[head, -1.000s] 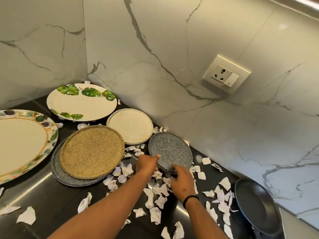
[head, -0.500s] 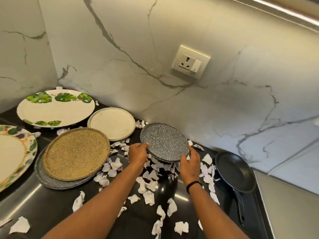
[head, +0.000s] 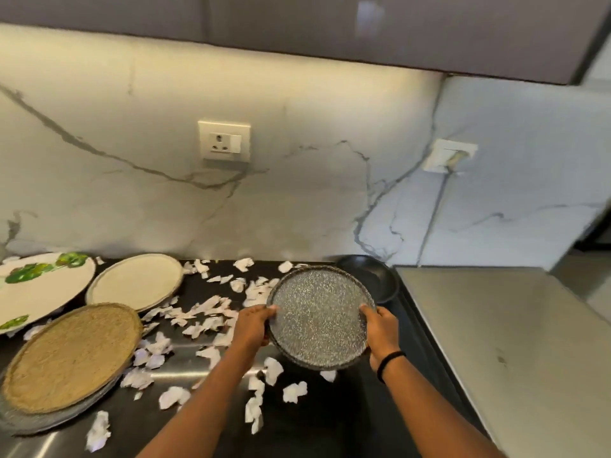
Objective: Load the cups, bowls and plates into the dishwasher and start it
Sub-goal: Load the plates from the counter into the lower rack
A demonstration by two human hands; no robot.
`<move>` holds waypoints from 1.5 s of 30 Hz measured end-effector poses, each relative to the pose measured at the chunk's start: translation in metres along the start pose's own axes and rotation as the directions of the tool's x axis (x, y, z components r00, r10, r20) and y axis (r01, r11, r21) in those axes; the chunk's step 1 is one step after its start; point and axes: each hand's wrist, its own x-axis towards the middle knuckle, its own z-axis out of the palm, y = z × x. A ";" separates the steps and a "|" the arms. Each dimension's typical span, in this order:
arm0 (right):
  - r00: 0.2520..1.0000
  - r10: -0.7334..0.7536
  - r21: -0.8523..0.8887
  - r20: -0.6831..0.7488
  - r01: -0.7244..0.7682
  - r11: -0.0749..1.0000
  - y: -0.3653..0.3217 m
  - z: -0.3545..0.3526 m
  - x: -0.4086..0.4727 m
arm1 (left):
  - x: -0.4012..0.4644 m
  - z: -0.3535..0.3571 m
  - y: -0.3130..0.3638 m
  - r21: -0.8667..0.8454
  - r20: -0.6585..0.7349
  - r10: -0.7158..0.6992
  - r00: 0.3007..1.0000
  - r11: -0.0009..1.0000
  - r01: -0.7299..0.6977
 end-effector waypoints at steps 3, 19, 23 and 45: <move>0.996 0.000 0.062 -0.092 0.005 0.998 0.001 -0.071 -0.006 | -0.034 0.063 -0.003 -0.018 0.104 -0.003 0.995 1.000 0.004; 0.901 0.207 0.387 -0.380 -0.048 0.921 0.062 -0.377 -0.056 | -0.191 0.333 -0.064 0.146 0.461 -0.151 0.874 0.985 0.093; 0.808 0.322 0.441 -0.494 -0.087 0.893 0.081 -0.427 -0.078 | -0.227 0.383 -0.071 0.059 0.577 -0.224 0.786 0.971 0.233; 0.296 0.850 0.890 -0.436 -0.001 0.457 0.282 -0.577 -0.176 | -0.273 0.569 -0.298 0.797 0.525 -0.765 0.372 0.595 0.099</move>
